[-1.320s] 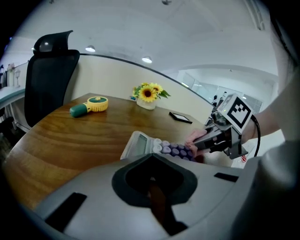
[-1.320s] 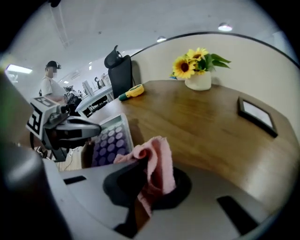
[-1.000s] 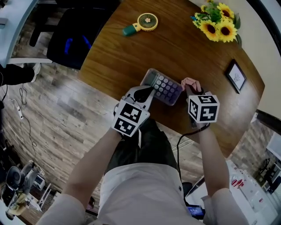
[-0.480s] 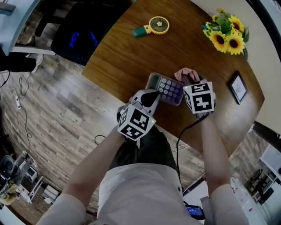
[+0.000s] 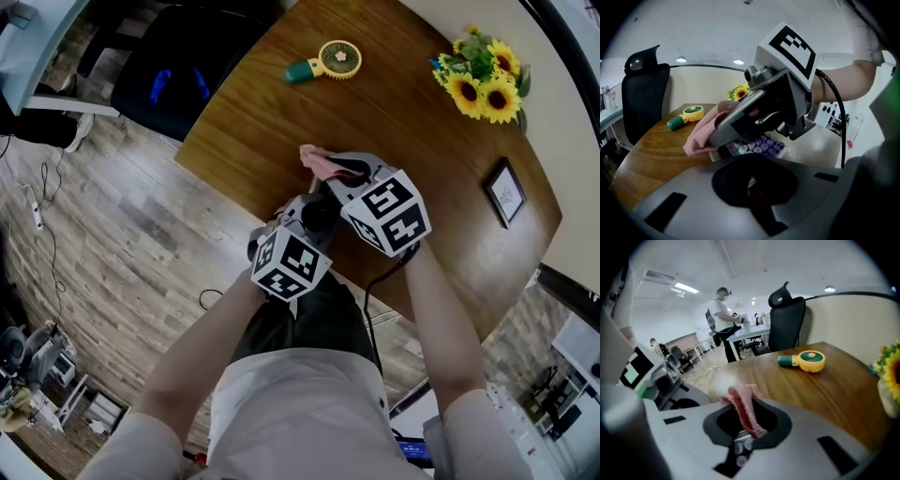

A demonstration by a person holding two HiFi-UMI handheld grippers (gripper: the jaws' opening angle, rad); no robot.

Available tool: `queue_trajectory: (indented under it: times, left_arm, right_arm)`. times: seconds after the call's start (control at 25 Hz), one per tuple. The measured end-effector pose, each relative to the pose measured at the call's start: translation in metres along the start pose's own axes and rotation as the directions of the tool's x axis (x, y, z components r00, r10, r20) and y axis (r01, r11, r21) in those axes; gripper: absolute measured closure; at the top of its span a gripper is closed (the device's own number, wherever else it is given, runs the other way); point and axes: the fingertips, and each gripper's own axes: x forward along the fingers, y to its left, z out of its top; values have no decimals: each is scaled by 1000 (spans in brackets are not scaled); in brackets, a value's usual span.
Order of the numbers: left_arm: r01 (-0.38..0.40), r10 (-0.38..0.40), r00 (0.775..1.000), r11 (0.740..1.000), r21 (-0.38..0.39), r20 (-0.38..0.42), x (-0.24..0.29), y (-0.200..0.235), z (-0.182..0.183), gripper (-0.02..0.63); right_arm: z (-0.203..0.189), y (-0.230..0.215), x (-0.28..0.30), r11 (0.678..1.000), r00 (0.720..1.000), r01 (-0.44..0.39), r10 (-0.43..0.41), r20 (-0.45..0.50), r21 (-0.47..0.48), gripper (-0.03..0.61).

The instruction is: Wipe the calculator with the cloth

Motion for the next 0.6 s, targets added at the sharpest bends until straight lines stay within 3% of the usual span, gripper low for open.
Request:
queue_trajectory:
  times: [0.12,0.24,0.44,0.6]
  left_arm:
    - [-5,5,1000,1000,-8,-7,0,1,-1,612]
    - [-14,14,1000,1000,-10,-25,-1,0,-3,611]
    - [-36,37,995,999,18,-94,-15,5,-11,611]
    - [-69,68,995,998,-15,-74,-49,18,-2,611]
  right_arm:
    - [-1,25,-1,991,991,-131,131,-28,-18,549]
    - [-6,36,-11,987,985,-162,162,-53,-4,552]
    - [3,30,-48,992,995,-96,95,16,86,552]
    - [29,21,-92,990,993,-8,-8,115,141,552]
